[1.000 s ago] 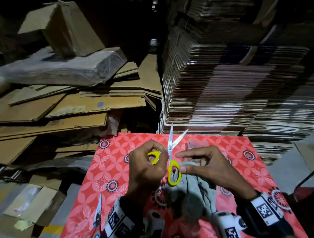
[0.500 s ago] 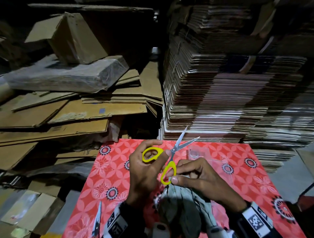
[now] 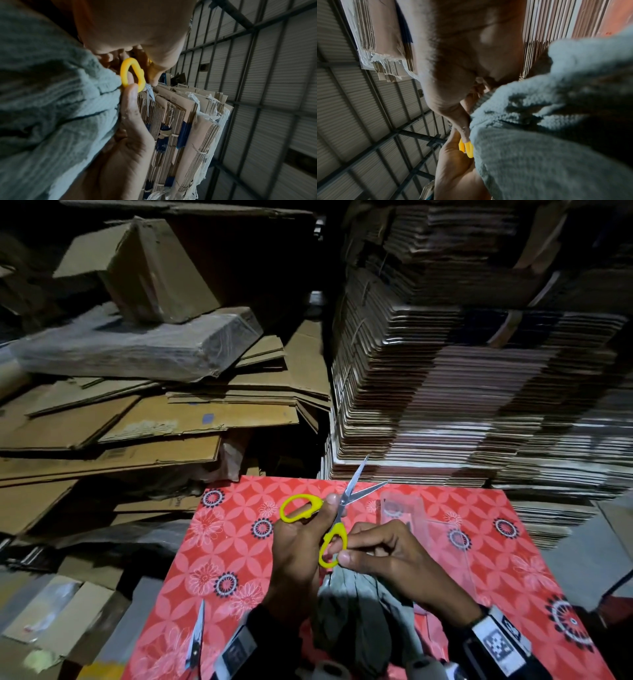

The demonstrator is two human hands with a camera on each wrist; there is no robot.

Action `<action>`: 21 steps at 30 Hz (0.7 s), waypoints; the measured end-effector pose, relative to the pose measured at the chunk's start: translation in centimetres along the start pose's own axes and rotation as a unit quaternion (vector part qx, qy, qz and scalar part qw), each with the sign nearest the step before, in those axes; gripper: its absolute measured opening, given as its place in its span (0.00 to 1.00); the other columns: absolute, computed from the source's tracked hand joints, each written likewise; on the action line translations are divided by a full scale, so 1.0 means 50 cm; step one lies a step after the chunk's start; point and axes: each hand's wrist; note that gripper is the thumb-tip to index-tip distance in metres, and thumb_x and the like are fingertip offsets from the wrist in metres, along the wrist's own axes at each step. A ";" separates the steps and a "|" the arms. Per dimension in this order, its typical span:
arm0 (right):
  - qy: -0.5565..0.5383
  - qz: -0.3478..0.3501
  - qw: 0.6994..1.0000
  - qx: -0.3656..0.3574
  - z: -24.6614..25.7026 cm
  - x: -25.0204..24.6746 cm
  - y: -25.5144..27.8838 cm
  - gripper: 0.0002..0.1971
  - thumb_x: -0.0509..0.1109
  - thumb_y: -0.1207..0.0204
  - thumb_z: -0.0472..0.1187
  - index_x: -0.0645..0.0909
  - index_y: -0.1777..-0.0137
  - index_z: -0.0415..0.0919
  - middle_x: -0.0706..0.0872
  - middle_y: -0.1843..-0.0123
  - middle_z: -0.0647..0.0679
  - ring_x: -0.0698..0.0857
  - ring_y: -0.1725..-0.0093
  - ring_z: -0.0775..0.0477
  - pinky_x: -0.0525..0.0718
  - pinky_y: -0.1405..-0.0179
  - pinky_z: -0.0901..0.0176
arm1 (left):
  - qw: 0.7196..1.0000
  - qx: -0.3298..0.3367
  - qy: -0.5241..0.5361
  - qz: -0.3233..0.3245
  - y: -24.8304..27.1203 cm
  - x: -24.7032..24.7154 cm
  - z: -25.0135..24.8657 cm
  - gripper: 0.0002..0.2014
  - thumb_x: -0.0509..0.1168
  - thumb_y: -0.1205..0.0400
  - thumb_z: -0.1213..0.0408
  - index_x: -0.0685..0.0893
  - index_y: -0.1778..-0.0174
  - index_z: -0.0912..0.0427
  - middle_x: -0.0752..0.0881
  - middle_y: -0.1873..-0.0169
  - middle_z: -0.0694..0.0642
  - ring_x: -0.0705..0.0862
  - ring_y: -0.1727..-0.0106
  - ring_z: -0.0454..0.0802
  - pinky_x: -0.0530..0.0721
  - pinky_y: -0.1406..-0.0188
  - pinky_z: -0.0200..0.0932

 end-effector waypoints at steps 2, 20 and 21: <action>0.011 -0.002 1.000 0.006 -0.001 0.001 0.001 0.08 0.80 0.22 0.36 0.95 0.45 0.37 0.86 0.64 0.54 0.80 0.60 0.57 0.75 0.57 0.65 | 1.000 -0.019 -0.002 0.000 0.001 -0.004 0.004 0.29 0.77 0.18 0.51 0.74 0.70 0.70 0.64 0.78 0.58 0.63 0.77 0.50 0.55 0.69 0.56; 0.051 -0.257 0.965 -0.028 0.087 -0.082 0.038 0.05 0.82 0.32 0.23 0.89 0.58 0.26 0.88 0.72 0.46 0.81 0.79 0.59 0.77 0.79 0.74 | 0.984 0.071 -0.126 -0.106 -0.002 -0.024 -0.015 0.16 0.66 0.10 0.58 0.80 0.60 0.65 0.73 0.79 0.63 0.72 0.86 0.46 0.69 0.84 0.35; 0.069 -0.254 0.964 -0.029 0.098 -0.084 0.041 0.05 0.81 0.30 0.22 0.90 0.58 0.28 0.89 0.72 0.45 0.82 0.79 0.58 0.78 0.79 0.72 | 0.983 0.078 -0.128 -0.106 -0.001 -0.024 -0.014 0.16 0.67 0.11 0.58 0.80 0.61 0.64 0.73 0.79 0.59 0.72 0.85 0.47 0.69 0.84 0.35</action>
Point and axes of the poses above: each hand's wrist, its own y-axis away from the middle knuckle, its own x-axis out of the palm, z = x × y
